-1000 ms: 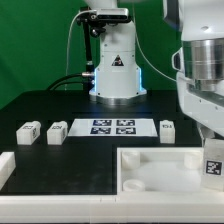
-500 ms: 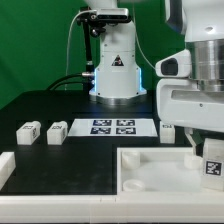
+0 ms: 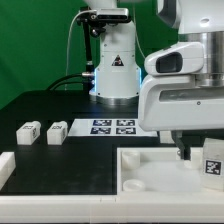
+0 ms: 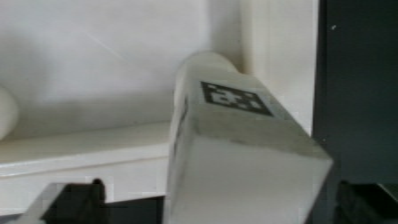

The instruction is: Assemble one leg

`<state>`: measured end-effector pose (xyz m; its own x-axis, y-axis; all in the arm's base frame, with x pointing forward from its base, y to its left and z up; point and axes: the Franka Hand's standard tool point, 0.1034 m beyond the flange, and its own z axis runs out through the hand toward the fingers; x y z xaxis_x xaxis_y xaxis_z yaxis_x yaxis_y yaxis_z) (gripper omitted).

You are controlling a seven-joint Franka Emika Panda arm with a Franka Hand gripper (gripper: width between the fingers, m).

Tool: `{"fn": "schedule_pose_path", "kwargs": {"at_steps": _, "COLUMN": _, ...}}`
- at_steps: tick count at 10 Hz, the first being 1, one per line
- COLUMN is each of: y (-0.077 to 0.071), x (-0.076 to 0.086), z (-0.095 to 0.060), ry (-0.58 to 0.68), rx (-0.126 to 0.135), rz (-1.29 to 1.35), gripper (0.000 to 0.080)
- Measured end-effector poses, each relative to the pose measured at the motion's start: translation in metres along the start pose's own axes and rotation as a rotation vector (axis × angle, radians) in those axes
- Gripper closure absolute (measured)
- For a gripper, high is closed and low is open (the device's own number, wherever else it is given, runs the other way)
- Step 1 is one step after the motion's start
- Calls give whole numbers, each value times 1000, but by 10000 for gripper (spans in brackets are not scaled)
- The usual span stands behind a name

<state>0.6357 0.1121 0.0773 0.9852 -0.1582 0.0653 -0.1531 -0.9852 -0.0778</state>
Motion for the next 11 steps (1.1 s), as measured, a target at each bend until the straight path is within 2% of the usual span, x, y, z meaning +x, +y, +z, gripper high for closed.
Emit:
{"fn": "schedule_pose_path", "kwargs": {"at_steps": 2, "y": 0, "x": 0, "z": 0, "ry": -1, "rx": 1, "rz": 110, "gripper": 510}}
{"fn": "schedule_pose_path", "kwargs": {"at_steps": 5, "y": 4, "x": 1, "z": 1, "ry": -1, "rx": -4, "rz": 364, "gripper": 508}}
{"fn": "schedule_pose_path", "kwargs": {"at_steps": 9, "y": 13, "x": -4, "z": 2, "ry": -54, "rx": -31, "rz": 1270, "gripper": 508}}
{"fn": "schedule_pose_path", "kwargs": {"at_steps": 11, "y": 13, "x": -6, "z": 1, "ry": -69, "rx": -42, "rz": 1464, "gripper": 508}}
